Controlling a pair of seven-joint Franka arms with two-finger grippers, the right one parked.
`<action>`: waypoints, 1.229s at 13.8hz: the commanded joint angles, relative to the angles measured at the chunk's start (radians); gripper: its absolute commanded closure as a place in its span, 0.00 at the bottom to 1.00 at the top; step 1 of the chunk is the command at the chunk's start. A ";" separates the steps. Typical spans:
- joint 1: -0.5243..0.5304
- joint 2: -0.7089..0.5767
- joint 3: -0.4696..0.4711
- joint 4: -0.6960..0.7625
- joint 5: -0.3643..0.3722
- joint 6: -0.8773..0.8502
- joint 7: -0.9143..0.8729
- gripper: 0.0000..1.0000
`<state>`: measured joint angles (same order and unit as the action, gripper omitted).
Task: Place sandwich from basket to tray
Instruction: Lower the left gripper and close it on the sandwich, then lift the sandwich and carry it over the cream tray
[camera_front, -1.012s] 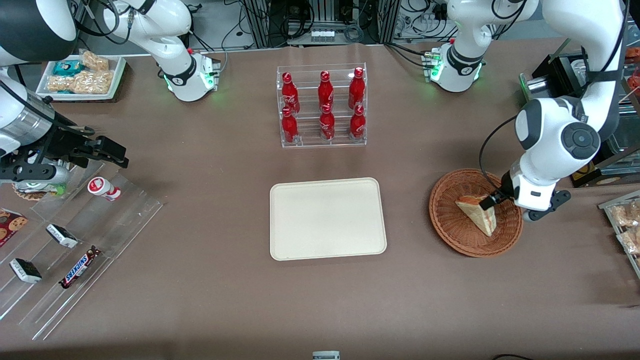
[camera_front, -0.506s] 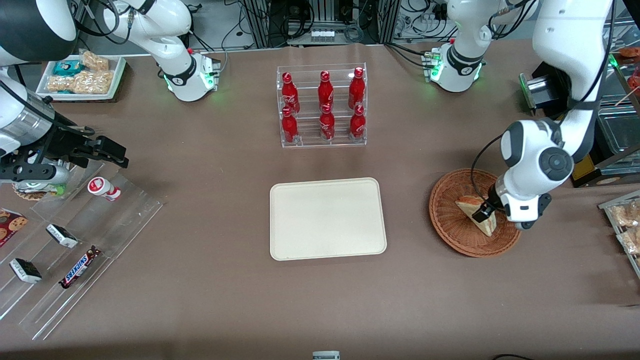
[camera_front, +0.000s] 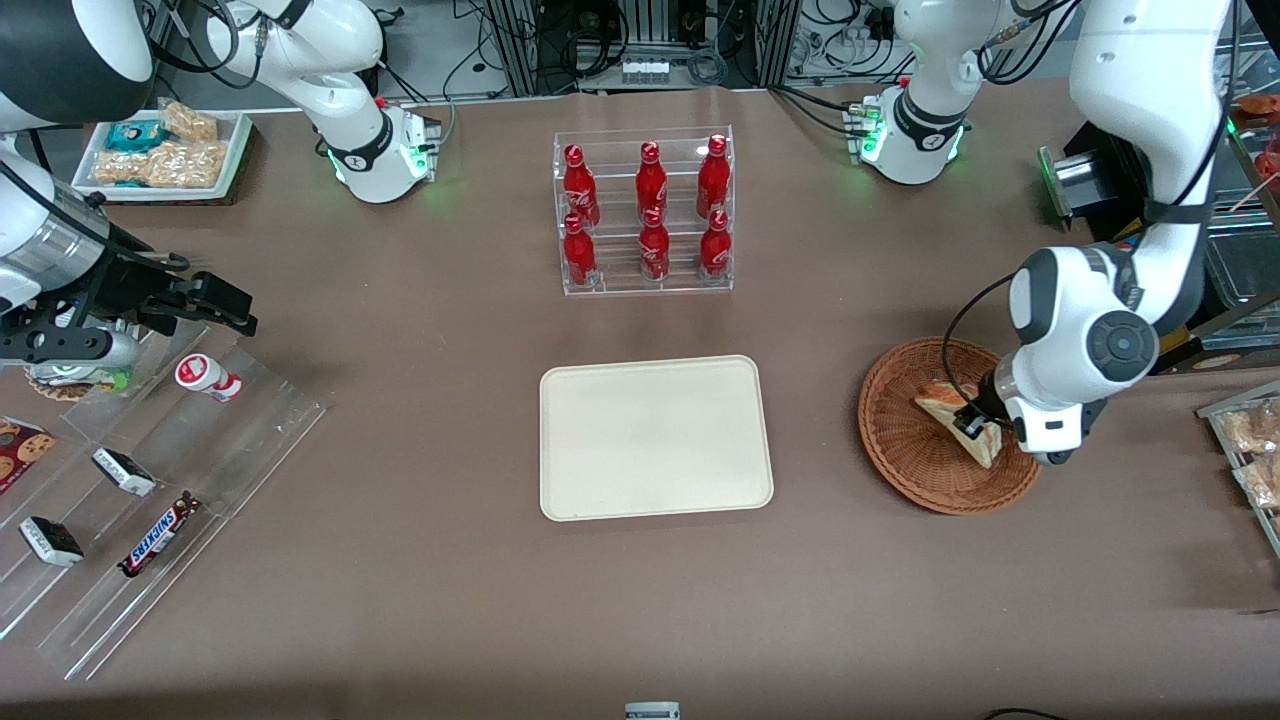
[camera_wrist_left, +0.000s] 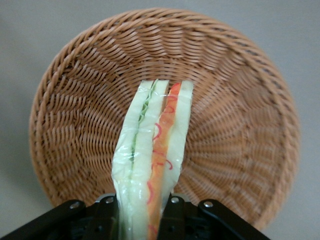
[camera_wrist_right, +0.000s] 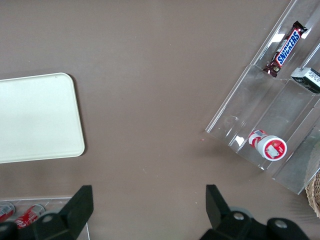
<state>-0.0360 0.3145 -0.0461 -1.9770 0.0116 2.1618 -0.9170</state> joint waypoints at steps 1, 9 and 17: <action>-0.071 0.005 -0.011 0.114 0.002 -0.102 -0.014 1.00; -0.487 0.332 -0.009 0.519 0.010 -0.067 -0.006 0.99; -0.648 0.488 -0.006 0.601 0.087 0.093 -0.002 0.99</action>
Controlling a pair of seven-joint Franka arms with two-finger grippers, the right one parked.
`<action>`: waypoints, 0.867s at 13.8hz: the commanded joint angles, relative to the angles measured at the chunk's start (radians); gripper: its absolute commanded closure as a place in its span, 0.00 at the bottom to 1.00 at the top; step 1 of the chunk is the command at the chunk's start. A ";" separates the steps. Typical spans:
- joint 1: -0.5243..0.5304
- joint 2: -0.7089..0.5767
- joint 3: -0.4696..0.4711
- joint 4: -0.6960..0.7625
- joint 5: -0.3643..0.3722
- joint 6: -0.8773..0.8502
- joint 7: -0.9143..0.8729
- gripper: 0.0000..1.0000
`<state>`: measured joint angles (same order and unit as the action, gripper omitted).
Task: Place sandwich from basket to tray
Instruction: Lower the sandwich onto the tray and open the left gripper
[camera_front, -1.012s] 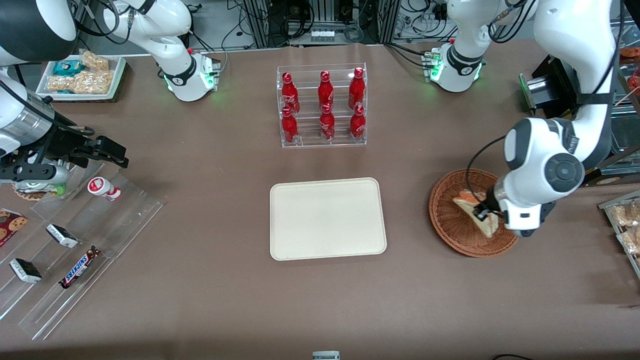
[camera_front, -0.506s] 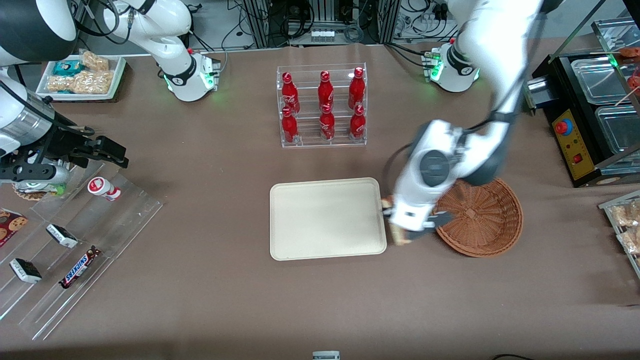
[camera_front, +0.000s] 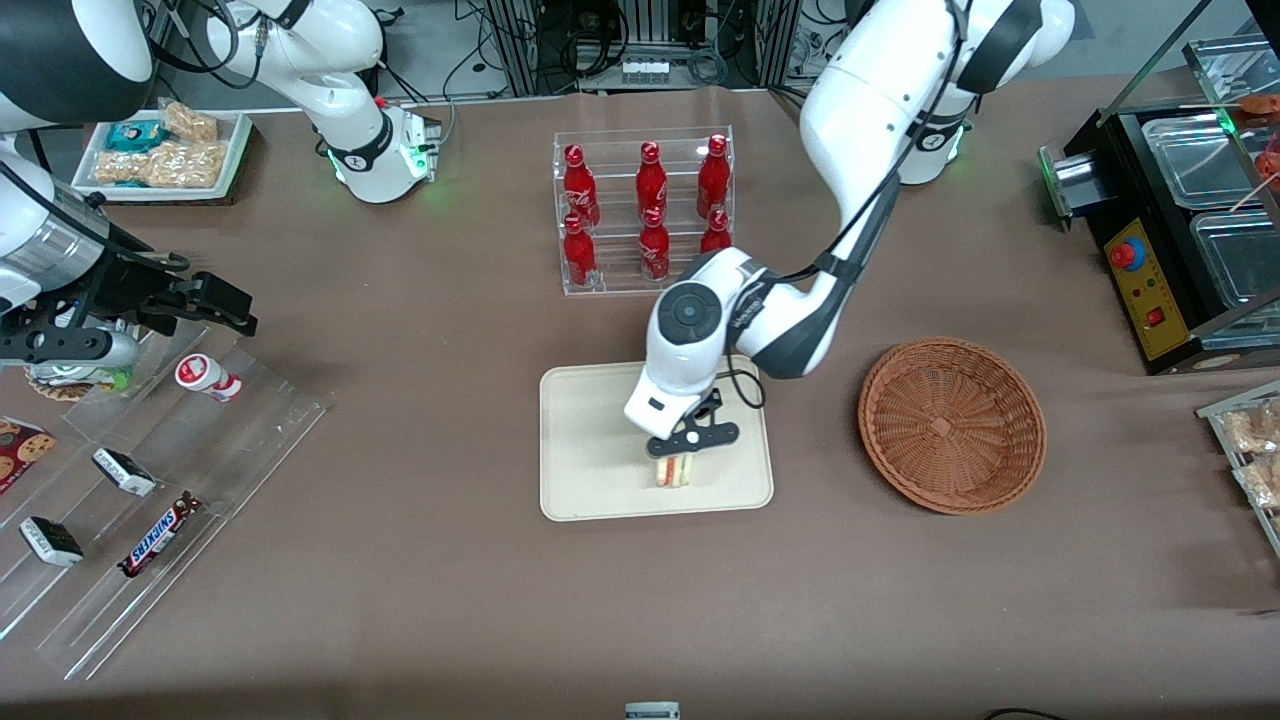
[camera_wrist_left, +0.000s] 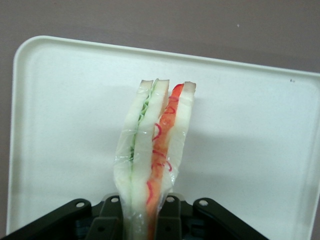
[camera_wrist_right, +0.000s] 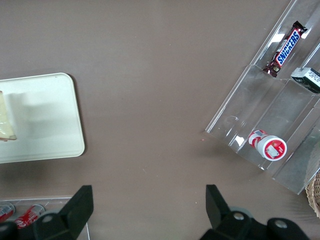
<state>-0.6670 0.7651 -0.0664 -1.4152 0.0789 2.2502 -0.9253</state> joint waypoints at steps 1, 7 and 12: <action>-0.031 0.054 0.014 0.039 0.019 0.018 0.002 0.98; -0.036 0.022 0.016 0.027 0.013 0.048 -0.081 0.00; 0.018 -0.203 0.019 0.010 0.025 -0.188 -0.061 0.00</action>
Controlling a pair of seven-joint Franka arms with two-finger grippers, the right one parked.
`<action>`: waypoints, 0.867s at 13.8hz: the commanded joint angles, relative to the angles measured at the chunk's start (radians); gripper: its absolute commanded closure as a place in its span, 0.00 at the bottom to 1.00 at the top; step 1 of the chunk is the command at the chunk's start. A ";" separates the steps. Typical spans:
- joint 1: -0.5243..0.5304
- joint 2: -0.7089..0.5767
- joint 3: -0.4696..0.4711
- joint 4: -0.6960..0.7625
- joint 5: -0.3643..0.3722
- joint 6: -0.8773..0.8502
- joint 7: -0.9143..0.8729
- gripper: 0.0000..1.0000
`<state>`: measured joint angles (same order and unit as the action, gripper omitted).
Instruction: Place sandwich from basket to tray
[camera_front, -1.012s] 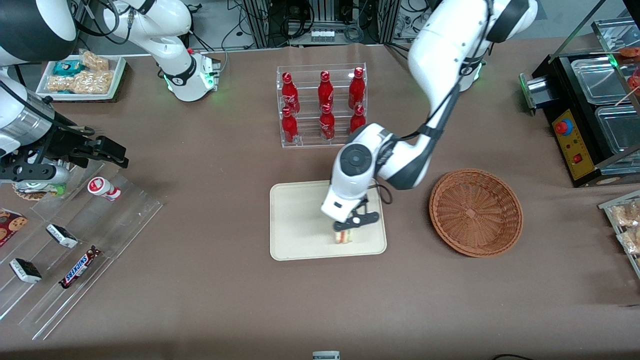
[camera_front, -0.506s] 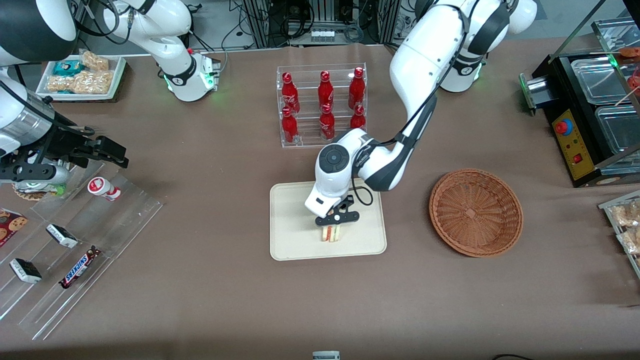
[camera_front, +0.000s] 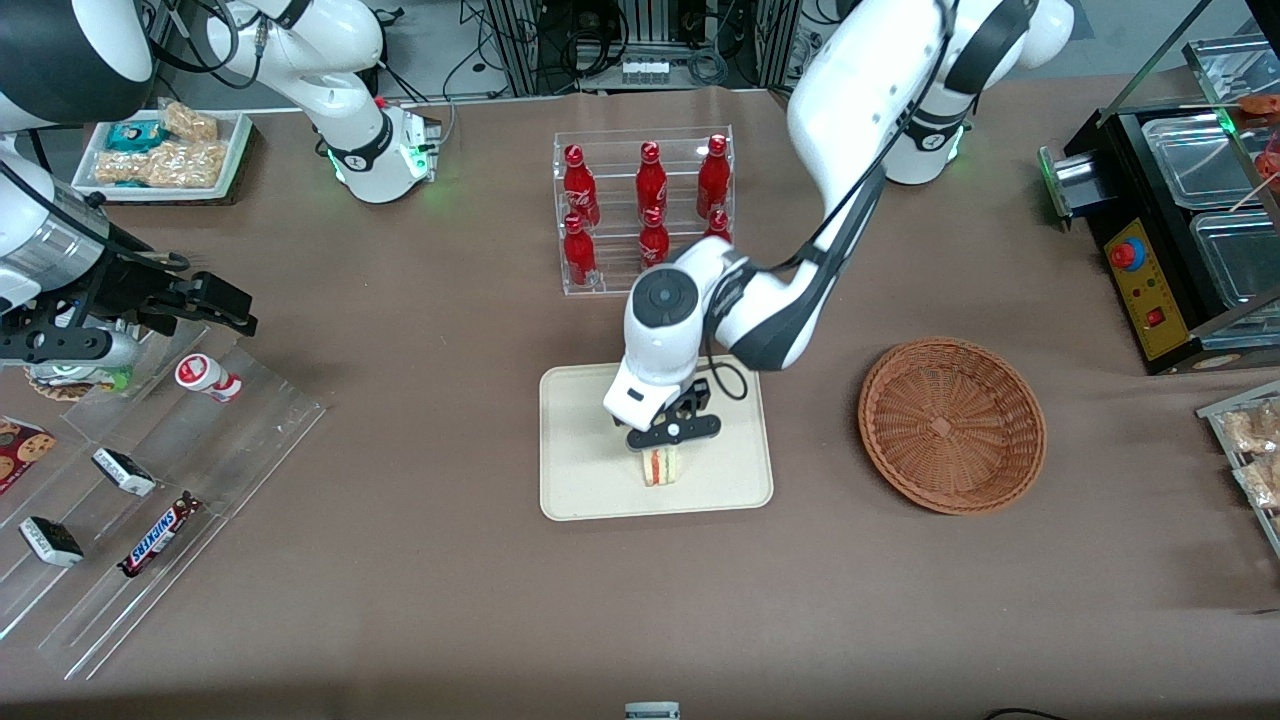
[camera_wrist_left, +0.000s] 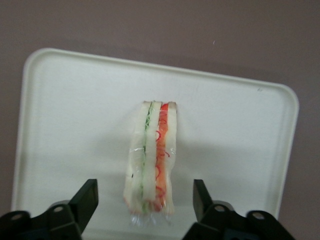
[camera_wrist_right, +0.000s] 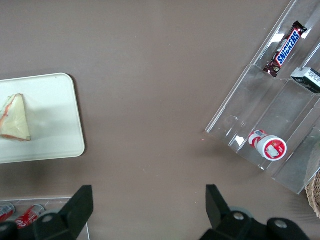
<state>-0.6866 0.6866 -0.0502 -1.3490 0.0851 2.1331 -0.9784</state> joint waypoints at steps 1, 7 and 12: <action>0.056 -0.175 0.004 -0.068 0.019 -0.112 0.004 0.00; 0.298 -0.330 0.001 -0.174 0.004 -0.300 0.246 0.00; 0.505 -0.507 0.001 -0.355 0.002 -0.309 0.596 0.00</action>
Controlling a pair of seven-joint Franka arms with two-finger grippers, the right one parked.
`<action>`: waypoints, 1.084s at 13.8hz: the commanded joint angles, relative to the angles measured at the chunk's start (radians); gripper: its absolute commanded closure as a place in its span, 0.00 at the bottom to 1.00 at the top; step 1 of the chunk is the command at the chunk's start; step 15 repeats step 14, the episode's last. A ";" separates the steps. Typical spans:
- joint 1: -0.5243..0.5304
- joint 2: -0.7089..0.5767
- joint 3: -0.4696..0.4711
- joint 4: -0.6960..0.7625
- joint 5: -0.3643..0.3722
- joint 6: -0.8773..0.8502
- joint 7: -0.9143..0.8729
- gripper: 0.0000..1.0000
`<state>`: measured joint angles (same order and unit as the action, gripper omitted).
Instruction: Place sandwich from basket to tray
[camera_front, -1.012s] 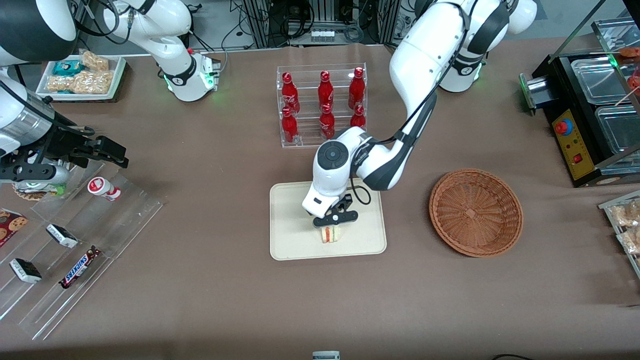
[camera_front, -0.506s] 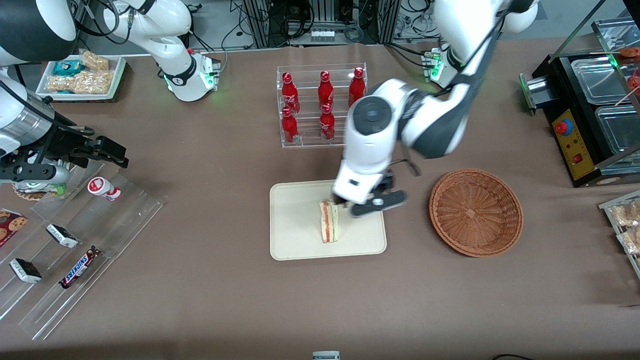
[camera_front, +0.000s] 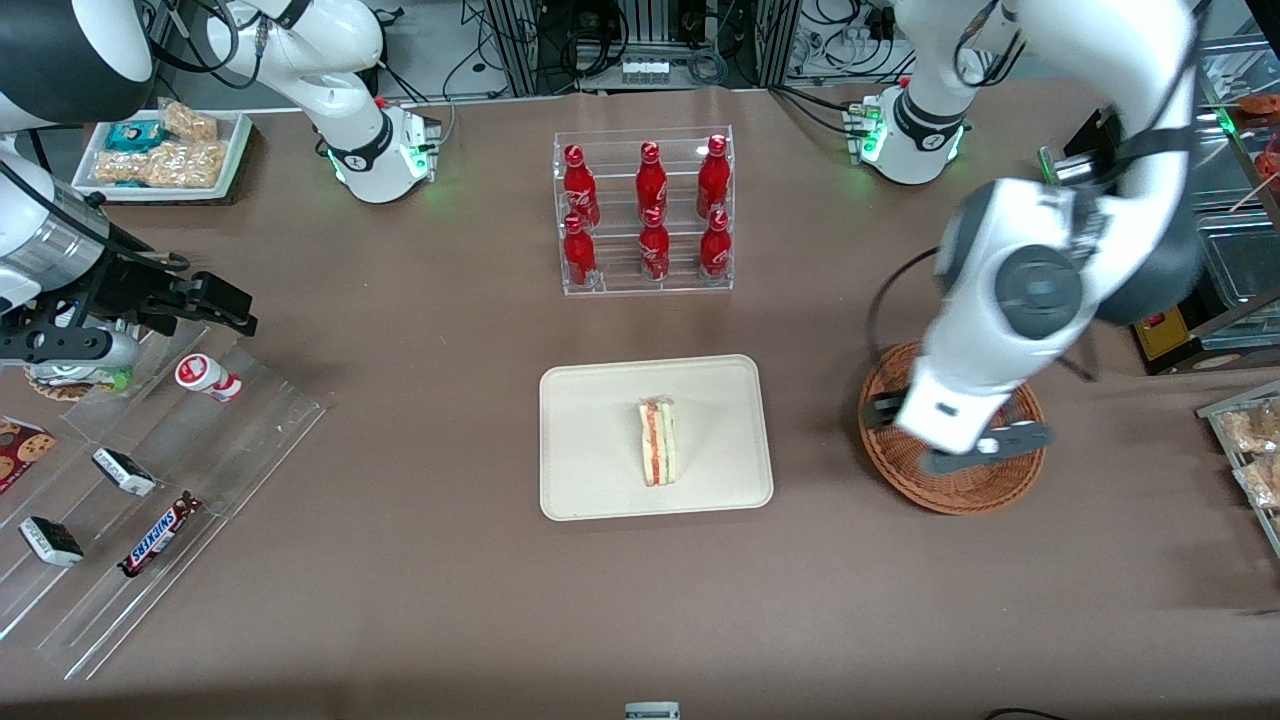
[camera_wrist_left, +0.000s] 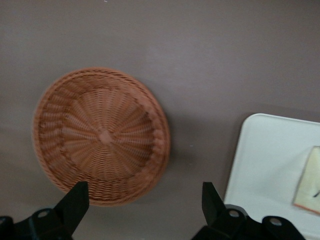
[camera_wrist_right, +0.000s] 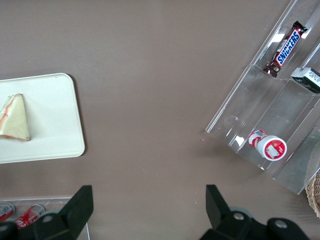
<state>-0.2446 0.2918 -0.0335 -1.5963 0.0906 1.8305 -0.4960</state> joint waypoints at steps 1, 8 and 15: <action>0.097 -0.138 -0.016 -0.120 -0.005 -0.010 0.178 0.00; 0.192 -0.284 0.060 -0.058 -0.078 -0.158 0.644 0.00; 0.186 -0.296 0.118 -0.004 -0.074 -0.162 0.662 0.00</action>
